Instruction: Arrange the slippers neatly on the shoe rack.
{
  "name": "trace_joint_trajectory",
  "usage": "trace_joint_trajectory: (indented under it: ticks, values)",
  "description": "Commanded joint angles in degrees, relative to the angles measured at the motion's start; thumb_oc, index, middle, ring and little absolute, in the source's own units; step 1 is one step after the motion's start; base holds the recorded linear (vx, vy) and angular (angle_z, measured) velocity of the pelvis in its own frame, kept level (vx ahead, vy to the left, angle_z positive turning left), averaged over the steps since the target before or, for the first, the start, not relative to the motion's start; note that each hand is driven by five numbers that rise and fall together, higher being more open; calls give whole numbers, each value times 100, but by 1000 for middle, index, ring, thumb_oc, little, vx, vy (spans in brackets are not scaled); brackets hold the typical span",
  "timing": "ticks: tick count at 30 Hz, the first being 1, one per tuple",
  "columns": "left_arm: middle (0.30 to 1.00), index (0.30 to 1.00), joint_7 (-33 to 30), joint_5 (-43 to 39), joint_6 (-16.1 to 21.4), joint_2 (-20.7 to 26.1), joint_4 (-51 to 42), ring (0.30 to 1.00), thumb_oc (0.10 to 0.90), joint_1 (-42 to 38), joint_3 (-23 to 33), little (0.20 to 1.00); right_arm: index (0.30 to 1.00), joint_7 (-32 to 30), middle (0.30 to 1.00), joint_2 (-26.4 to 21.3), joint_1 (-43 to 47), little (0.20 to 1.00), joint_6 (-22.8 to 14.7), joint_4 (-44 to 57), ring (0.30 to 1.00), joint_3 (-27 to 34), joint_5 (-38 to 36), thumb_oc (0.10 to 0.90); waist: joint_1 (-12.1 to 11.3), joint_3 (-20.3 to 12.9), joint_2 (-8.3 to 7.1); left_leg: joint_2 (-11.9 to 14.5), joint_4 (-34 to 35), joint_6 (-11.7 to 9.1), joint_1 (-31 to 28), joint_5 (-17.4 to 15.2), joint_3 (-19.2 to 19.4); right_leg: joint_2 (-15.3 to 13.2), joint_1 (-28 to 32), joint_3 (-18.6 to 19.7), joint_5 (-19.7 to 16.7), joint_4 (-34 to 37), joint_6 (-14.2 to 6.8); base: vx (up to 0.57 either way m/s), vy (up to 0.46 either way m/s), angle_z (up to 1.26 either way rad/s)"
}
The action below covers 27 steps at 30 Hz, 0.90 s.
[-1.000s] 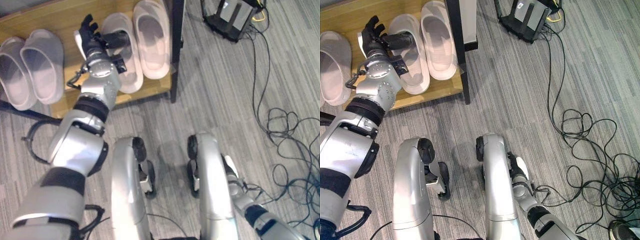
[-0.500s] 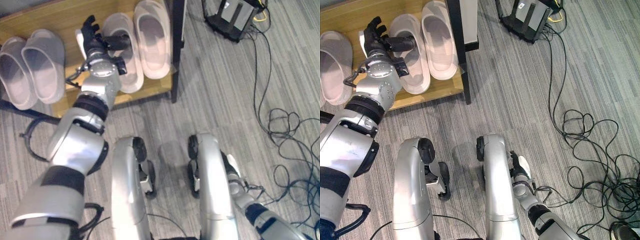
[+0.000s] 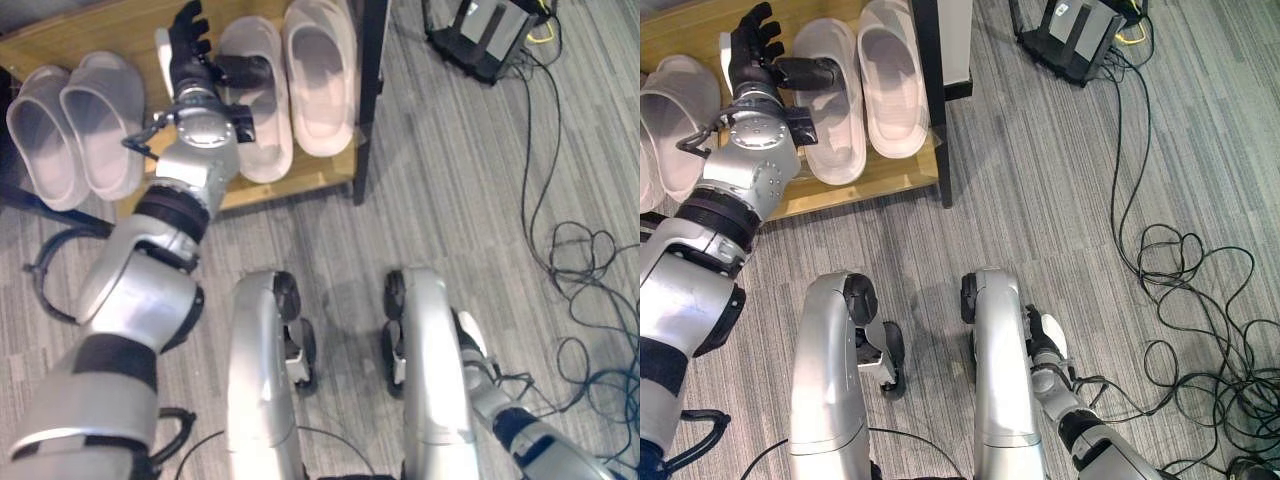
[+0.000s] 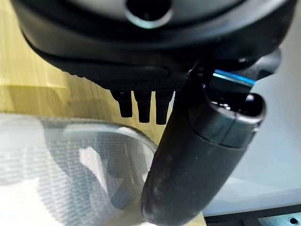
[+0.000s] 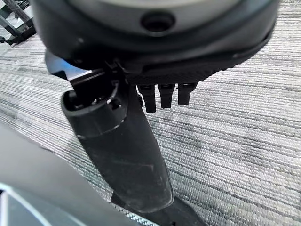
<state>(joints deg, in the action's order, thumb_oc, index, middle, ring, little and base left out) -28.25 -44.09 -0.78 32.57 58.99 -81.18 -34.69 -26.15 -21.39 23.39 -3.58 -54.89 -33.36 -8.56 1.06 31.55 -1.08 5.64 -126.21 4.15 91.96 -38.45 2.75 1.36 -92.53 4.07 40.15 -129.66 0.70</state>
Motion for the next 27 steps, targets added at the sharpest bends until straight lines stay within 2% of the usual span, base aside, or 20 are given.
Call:
trace_joint_trajectory:
  ticks: [1,14,22,25,26,27]
  values:
    - [900,900,-7,401,519,711,-691,900,800,-596,-252,900,900,-174,900,-186,77,900,-109,219,900,202,315,800,-234,-175,157,-709,251,20,-200,-411,-1255,-189,257,511,-12,-86,463,-6,-7,4]
    - [900,900,101,935,459,1096,-804,900,800,-387,-347,900,900,-79,900,-190,102,900,-118,81,900,121,374,800,-315,-175,156,-734,214,11,-200,-457,-1251,-163,257,494,-11,-129,483,-1,-1,1]
    - [900,900,-30,832,668,1461,-1519,900,800,-31,-182,900,900,-76,900,-201,50,900,-112,189,900,163,449,800,-382,-175,200,-744,214,6,-200,-462,-1248,-145,257,482,-32,-136,486,2,0,0]
    - [900,900,-132,572,871,1621,-2052,900,800,267,-33,900,900,-79,900,-194,-5,900,-110,232,900,209,437,800,-429,-175,229,-759,200,-6,-200,-464,-1275,-149,257,469,-25,-154,491,0,0,0]
    - [900,900,-166,332,1050,1770,-2600,900,800,619,89,900,900,-76,900,-146,-51,900,-79,248,900,230,431,800,-466,-175,247,-762,191,-12,-200,-470,-1271,-150,257,467,-27,-164,499,0,0,0]
    - [900,900,-171,335,1047,1776,-2614,900,800,636,102,900,900,-76,900,-148,-51,900,-79,249,900,224,432,800,-461,-175,248,-762,190,-12,-200,-470,-1271,-150,257,468,-27,-165,499,0,0,0]
